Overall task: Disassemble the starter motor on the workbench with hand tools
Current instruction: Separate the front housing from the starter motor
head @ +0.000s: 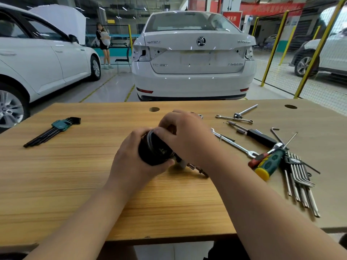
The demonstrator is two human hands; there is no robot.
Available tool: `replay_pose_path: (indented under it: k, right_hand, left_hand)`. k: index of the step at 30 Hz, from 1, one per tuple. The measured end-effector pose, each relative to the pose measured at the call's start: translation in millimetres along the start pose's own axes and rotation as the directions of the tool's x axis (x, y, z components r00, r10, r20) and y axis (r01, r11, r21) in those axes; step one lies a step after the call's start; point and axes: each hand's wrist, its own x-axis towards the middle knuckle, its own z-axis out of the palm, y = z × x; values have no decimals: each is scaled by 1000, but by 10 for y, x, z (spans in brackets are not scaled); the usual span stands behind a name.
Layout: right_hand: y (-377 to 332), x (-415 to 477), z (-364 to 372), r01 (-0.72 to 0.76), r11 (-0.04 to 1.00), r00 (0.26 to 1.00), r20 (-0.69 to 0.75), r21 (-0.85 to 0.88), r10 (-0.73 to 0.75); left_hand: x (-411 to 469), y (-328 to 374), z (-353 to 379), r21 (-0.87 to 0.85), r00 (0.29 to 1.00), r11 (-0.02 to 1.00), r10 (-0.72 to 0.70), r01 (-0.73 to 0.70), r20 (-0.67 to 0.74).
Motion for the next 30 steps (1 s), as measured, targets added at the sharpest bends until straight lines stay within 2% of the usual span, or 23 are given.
replay_pose_path:
  k: [7,12,16,19,21,22,23,25,27,30]
  right_hand:
    - [199,-99,-264,-99,994,995,-7,-52,98]
    - [354,-59,-264,-165,986,986,-14,-39,164]
    - [458,86,-212,-156,987,987,-47,-43,154]
    - [623,194,-234,-173,979,983,-45,109,179]
    - [918,330,-311,-283,923,934,-141,260,327]
    - [1122,422,-353,-373,887,880,-199,270,431]
    - [1348,499,-395,-486,847,817,-234,214,527]
    - [1774,582,-423,-690,713,722,-193,-122,665]
    - [2060,558,-391,-705,550,650,-96,-448,754]
    - [2344,478,-340,-658,392,558,-66,-643,827]
  left_hand:
    - [-18,292,288,-63,999,997,-46,45,-14]
    - [107,308,417,-10,999,999,-46,46,25]
    - [263,236,505,10,998,999,-40,40,39]
    - [330,169,513,-28,997,998,-57,58,46]
    - [333,121,491,-81,997,994,-65,67,28]
    - [325,96,477,-123,997,989,-79,81,24]
    - [315,71,462,-173,995,980,-97,100,25]
    - [302,30,433,-249,993,961,-114,118,31]
    - [305,10,421,-274,994,955,-104,112,43]
    - [311,3,422,-281,995,955,-82,96,59]
